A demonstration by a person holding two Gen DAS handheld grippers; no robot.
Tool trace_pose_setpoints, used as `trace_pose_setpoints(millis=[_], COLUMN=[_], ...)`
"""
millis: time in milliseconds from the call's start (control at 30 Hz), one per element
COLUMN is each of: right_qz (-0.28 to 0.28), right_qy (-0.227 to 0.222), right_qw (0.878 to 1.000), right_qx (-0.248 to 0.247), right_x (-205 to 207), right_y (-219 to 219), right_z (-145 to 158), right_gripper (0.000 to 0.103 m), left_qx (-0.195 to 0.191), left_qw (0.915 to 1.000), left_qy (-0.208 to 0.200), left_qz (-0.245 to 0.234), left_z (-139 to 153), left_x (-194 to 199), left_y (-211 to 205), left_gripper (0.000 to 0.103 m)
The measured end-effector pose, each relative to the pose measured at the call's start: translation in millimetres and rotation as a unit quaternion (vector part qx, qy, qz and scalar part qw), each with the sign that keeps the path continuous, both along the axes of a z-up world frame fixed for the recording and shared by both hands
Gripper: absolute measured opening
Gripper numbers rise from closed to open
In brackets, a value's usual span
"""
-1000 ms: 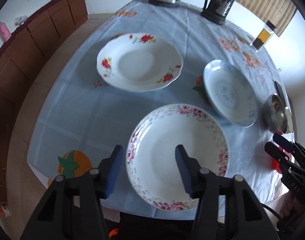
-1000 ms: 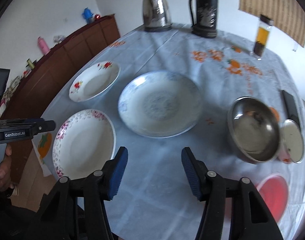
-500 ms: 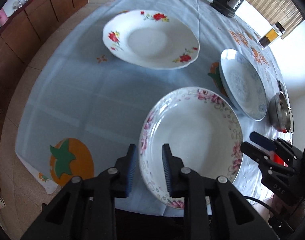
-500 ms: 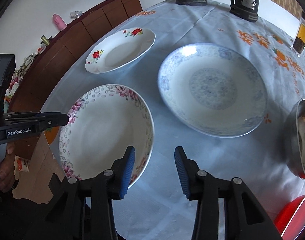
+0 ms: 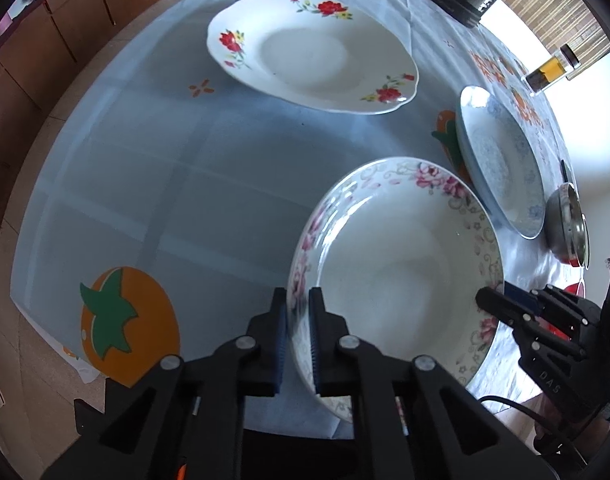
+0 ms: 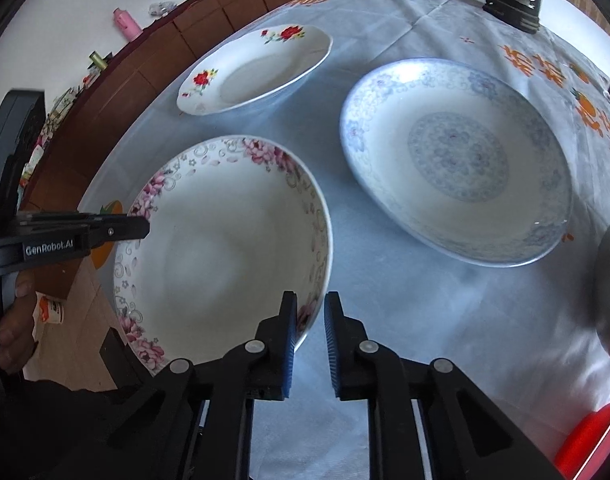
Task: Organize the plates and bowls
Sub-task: 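Lift the pink-floral plate with both tools and carry it over the blue-patterned plate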
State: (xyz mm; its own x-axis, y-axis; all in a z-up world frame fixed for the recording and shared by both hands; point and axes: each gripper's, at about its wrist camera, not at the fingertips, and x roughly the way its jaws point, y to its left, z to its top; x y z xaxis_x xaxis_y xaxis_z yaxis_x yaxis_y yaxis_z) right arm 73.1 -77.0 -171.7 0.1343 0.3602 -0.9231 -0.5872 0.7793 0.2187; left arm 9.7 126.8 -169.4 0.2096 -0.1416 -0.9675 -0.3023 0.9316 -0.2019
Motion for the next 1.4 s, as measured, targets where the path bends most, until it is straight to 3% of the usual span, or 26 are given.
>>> trace_pose_setpoints(millis=[400, 1400], right_qz=[0.015, -0.022], right_qy=[-0.003, -0.049], right_qw=[1.000, 0.999], right_qx=[-0.013, 0.003], right_x=[0.9, 9.8], right_y=[6.3, -20.0], right_z=[-1.9, 31.4], right_gripper=[0.014, 0.013], left_qx=[0.006, 0.014], left_qw=[0.9994, 0.9985], left_qy=[0.032, -0.002], left_qz=[-0.013, -0.052], left_z=[-1.2, 28.1], left_x=[11.8, 33.1], left_y=[-10.4, -30.1], left_gripper=[0.006, 0.007])
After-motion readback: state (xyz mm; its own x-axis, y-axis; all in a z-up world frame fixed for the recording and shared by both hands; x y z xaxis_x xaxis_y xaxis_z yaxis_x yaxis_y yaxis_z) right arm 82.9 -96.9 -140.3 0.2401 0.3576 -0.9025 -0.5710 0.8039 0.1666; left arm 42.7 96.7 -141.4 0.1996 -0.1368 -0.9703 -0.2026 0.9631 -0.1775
